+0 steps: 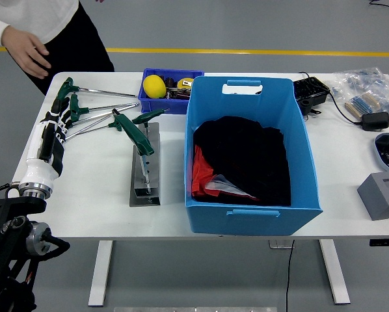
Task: Lift tool from toolbox,place it in box,lift tool from toolbox,place it in box
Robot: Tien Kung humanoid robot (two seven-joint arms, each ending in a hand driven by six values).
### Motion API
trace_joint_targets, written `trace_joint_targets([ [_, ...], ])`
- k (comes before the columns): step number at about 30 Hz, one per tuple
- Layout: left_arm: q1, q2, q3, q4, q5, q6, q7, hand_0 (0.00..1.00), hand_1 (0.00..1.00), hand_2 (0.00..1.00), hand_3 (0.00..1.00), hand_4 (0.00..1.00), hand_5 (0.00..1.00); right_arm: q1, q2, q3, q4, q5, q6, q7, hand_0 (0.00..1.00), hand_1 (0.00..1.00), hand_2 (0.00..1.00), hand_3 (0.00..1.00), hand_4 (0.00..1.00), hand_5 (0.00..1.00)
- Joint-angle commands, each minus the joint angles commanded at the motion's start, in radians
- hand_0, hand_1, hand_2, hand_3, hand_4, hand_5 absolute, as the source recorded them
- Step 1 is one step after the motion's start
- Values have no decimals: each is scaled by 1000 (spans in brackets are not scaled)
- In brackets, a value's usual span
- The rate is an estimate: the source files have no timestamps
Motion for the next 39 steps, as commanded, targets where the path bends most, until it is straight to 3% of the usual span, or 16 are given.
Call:
trace_joint_targets([
  [39, 3, 6, 13, 7, 22, 11, -5, 998, 998, 998, 886, 998, 892, -10, 1, 22, 0, -24, 1, -5, 692, 656, 735, 592, 832, 764],
])
